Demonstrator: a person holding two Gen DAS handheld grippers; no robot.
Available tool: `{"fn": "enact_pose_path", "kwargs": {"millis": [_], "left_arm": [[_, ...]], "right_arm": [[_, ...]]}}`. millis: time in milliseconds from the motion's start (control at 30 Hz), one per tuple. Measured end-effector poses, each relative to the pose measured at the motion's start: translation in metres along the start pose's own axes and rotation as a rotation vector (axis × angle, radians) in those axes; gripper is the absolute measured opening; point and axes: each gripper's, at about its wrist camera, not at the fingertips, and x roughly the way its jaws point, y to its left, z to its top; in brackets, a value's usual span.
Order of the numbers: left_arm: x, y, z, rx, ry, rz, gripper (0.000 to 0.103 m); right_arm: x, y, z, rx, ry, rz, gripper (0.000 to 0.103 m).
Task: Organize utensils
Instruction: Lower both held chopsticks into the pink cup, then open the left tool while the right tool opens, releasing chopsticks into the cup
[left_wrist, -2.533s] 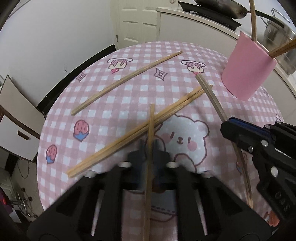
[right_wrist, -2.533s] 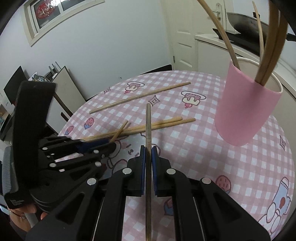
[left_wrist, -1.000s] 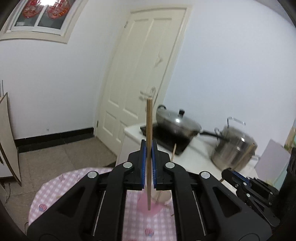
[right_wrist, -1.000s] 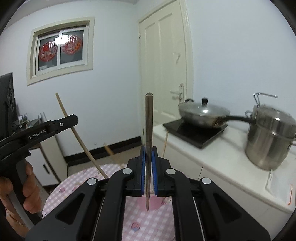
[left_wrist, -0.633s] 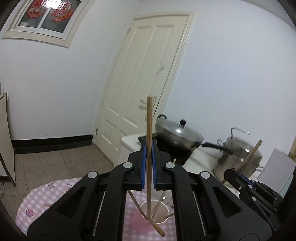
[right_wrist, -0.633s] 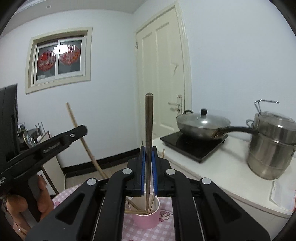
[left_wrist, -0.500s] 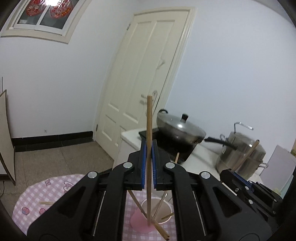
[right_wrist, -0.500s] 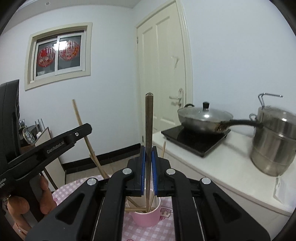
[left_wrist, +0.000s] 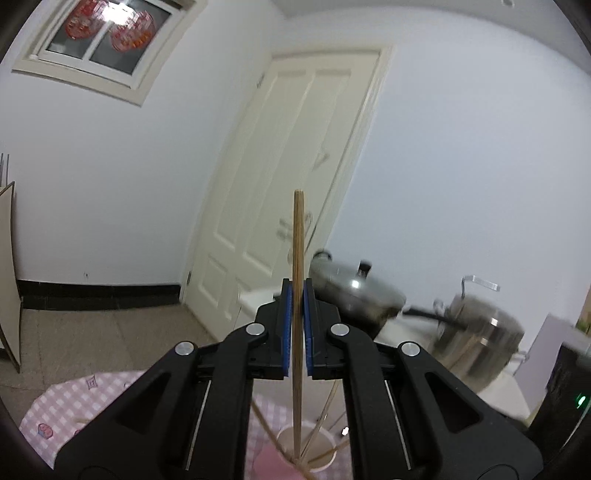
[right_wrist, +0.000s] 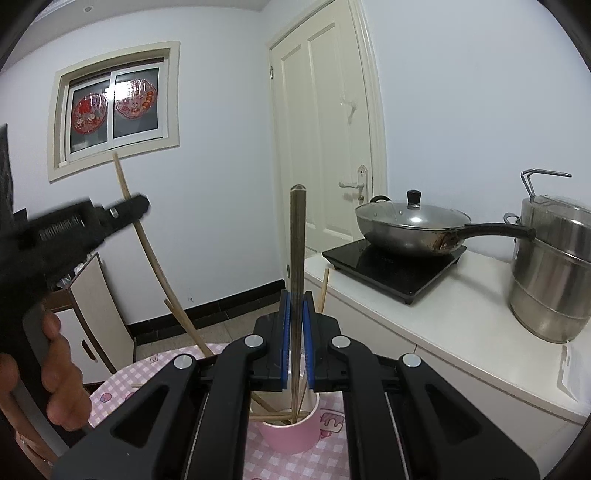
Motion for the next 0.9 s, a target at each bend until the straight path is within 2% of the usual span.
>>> {"fn": "enact_pose_path", "kwargs": {"millis": [67,133,500,633,900], "left_arm": [[0.002,-0.003,0.0,0.0,-0.012,-0.004,0.006],[0.009,-0.007,-0.006,0.015,0.009,-0.008,0.006],[0.048,-0.005,-0.062,0.085,0.212,0.017,0.006],[0.055,-0.004,-0.072,0.111,0.273,0.02,0.006],[0.059,0.011,-0.078,0.101,0.366,0.024,0.007]], "right_arm": [[0.002,-0.001,-0.001,0.002,0.001,0.003,0.005],[0.004,-0.001,-0.003,0.005,0.009,0.006,0.005],[0.021,-0.004,-0.029,0.013,0.086,0.002,0.005],[0.026,-0.003,-0.037,0.017,0.112,0.0,0.005],[0.031,-0.001,-0.045,0.029,0.153,-0.002,0.006]]}}
